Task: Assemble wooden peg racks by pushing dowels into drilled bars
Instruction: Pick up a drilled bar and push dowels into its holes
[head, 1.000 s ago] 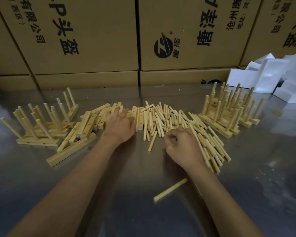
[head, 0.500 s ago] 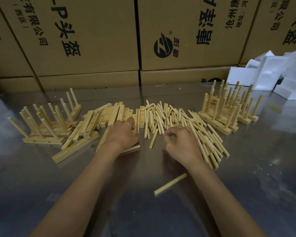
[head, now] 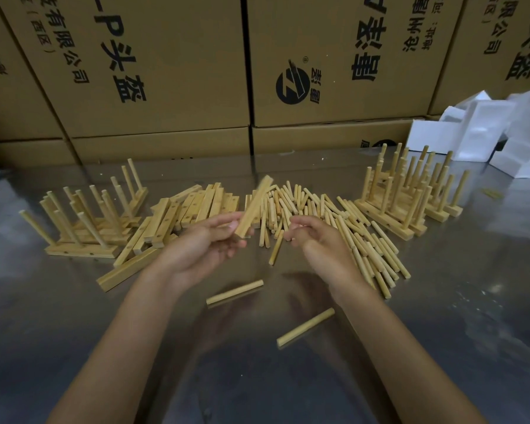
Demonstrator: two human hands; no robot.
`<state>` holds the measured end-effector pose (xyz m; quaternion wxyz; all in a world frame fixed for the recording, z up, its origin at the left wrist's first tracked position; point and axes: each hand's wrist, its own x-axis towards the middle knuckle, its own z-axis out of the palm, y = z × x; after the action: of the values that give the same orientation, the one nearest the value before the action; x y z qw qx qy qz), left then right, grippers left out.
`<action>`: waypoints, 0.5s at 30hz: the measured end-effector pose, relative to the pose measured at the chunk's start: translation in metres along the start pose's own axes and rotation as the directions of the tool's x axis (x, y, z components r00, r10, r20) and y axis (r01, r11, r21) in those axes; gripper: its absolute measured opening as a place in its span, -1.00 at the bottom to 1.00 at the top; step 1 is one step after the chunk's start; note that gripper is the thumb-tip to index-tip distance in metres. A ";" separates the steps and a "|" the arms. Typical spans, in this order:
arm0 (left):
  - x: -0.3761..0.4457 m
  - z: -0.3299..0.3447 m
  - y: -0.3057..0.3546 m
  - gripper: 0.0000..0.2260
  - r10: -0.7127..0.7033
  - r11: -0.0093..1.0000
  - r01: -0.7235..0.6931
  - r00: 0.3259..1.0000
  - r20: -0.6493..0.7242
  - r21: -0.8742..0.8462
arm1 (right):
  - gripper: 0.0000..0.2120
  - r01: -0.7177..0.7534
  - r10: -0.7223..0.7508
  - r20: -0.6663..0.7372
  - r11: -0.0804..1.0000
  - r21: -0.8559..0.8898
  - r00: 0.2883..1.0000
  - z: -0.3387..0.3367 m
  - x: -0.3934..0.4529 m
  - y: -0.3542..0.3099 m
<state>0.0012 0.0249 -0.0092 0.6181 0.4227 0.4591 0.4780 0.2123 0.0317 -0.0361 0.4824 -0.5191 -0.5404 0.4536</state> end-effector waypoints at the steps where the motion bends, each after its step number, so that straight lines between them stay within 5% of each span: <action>1: -0.003 0.002 0.000 -0.67 -0.042 0.996 0.049 0.994 0.101 -0.075 | -0.81 -0.049 0.045 0.043 0.993 0.110 0.998 0.000 -0.001 -0.002; 4: -0.008 0.009 -0.006 -0.61 -0.095 0.974 0.157 0.937 0.337 -0.163 | -0.71 -0.132 0.080 0.152 0.919 0.371 0.985 0.000 -0.002 -0.006; 7: -0.008 0.015 -0.009 -0.62 -0.127 0.987 0.158 0.894 0.430 -0.039 | -0.68 -0.131 0.070 0.158 0.898 0.420 0.985 -0.001 -0.003 -0.006; 11: -0.003 0.021 -0.007 -0.63 -0.162 0.977 0.115 0.948 0.273 0.180 | -0.77 -0.070 0.029 0.140 0.953 0.296 0.990 0.004 -0.006 -0.005; 15: -0.006 0.022 -0.016 -0.62 -0.092 0.991 0.071 0.978 0.189 0.113 | -0.66 0.070 -0.072 0.173 0.997 0.016 0.982 0.020 -0.013 -0.003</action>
<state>0.0256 0.0145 -0.0188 0.6556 0.4802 0.4384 0.3839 0.1925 0.0184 -0.0363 0.4520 -0.4556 -0.5961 0.4824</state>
